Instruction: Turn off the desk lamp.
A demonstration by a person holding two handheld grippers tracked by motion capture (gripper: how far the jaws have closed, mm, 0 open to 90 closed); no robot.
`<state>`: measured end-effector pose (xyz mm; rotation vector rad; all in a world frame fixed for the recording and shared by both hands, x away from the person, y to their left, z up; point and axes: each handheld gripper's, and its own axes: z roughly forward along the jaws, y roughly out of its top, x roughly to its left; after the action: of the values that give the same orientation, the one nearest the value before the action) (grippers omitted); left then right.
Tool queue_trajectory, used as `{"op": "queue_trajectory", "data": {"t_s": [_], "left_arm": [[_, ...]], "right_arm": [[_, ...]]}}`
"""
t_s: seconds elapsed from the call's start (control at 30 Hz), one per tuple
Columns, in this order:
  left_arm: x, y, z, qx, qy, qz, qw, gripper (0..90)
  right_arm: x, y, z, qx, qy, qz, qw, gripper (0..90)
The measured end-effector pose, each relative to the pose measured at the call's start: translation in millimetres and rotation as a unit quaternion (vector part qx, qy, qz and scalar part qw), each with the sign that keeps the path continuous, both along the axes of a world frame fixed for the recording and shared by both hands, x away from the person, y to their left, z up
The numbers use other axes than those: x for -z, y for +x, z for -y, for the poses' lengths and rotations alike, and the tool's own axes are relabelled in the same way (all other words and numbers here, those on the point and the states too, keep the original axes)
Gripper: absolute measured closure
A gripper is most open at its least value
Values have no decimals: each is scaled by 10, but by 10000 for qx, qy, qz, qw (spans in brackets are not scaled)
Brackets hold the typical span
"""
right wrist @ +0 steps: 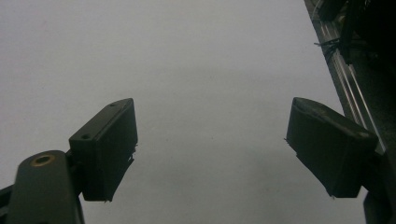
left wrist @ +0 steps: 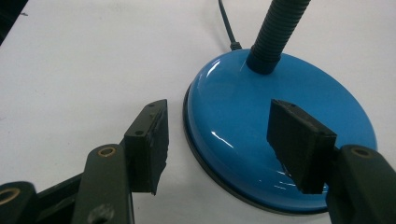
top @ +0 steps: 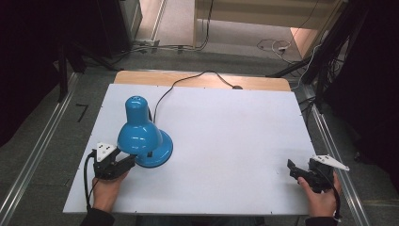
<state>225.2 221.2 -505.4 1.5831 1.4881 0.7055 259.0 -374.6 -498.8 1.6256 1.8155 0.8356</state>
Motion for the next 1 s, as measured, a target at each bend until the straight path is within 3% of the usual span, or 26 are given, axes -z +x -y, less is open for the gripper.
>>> {"op": "queue_trajectory", "data": {"t_s": [0.33, 1.0], "left_arm": [[-16, -28, -17, 2, -33, -8, 10000, 343], [-20, -143, -274, -355, -5, -33, 9994, 243]], "right_arm": [[1, -3, 2, 6, -11, 1, 10000, 150], [-8, -12, 31, 67, 7, 17, 10000, 150]]}}
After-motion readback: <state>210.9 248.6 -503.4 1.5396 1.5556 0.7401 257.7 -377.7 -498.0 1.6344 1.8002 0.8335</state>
